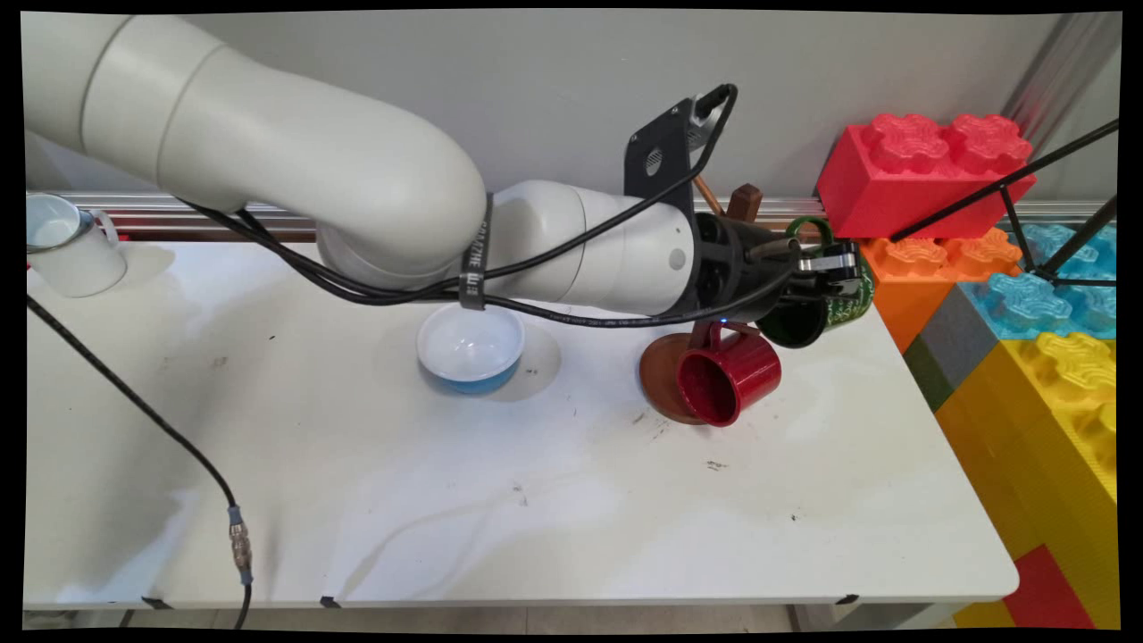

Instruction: Place the picked object on the table

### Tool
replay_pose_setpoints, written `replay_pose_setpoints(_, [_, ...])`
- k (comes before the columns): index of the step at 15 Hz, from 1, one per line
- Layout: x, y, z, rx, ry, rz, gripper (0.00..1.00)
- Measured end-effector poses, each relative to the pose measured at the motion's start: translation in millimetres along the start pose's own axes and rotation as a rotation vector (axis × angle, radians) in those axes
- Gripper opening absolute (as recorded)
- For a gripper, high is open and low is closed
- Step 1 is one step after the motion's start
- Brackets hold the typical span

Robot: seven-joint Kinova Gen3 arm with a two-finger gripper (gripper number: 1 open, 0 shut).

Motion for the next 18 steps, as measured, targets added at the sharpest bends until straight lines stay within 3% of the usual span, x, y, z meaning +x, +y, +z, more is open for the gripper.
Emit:
replay_pose_setpoints(8, [-9, 7, -18, -0.028, -0.085, 0.035, 0.00])
replay_pose_setpoints(18, [-1, 13, -58, 0.019, -0.240, 0.242, 0.00])
